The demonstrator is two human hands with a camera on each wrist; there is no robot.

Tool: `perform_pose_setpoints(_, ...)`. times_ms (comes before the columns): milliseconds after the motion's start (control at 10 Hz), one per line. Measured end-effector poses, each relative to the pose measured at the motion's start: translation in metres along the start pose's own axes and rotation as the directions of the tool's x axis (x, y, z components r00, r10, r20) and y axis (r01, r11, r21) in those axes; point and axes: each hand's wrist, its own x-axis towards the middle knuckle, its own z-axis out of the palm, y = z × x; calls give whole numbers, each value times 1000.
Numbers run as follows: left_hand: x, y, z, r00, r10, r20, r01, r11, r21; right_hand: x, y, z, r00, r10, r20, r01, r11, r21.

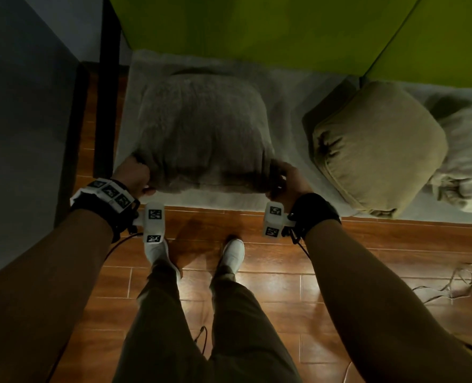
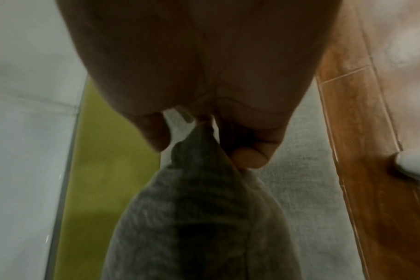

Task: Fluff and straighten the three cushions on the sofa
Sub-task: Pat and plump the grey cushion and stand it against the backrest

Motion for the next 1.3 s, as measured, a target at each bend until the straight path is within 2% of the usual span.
perform_pose_setpoints(100, -5, 1, -22, 996, -15, -88, 5, 993, -121, 5, -4, -6, 996, 6, -85, -18, 990, -141)
perform_pose_setpoints(200, -2, -15, -61, 976, -23, -218, -8, 990, -142, 17, -6, -14, 959, -92, -270, 3, 950, -313)
perform_pose_setpoints(300, -3, -37, -82, 909, -1, -417, 27, 998, 56, 19, -1, -16, 932, -209, -296, 62, 898, -435)
perform_pose_setpoints(400, -5, -54, -80, 921, 21, -389, 35, 990, 138, 16, 9, -14, 949, -153, -276, 78, 961, -266)
perform_pose_setpoints(500, 8, -66, -80, 960, -10, -278, 18, 1000, 26, 4, 14, -23, 982, -96, -164, 83, 993, -80)
perform_pose_setpoints(600, 2, -61, -77, 972, -29, -231, 25, 999, -24, -6, 17, -39, 998, -48, -44, 48, 999, 11)
perform_pose_setpoints(700, -5, -51, -67, 959, 18, -284, -8, 999, 37, -6, 20, -49, 987, -100, -127, 47, 928, -369)
perform_pose_setpoints(800, -33, -33, -52, 955, 59, -292, -44, 997, 58, 3, 21, -38, 900, -409, -151, 88, 509, -856)
perform_pose_setpoints(900, -9, -44, -57, 946, 92, -311, -49, 989, 143, 7, 27, -28, 828, -527, -192, 270, 674, -687)
perform_pose_setpoints(1000, -3, -42, -64, 945, 105, -310, -48, 981, 186, -2, 38, -36, 908, -373, -192, 355, 927, -120)
perform_pose_setpoints(1100, 1, -39, -67, 950, 107, -293, -47, 978, 204, -9, 51, -47, 958, -287, 0, 282, 943, 176)
perform_pose_setpoints(1200, 3, -38, -60, 961, 75, -266, -21, 979, 200, -6, 61, -47, 969, -246, -3, 243, 955, 168)
perform_pose_setpoints(1300, -2, -36, -53, 963, 92, -255, -26, 968, 250, -2, 61, -36, 957, -205, -205, 221, 974, 57)
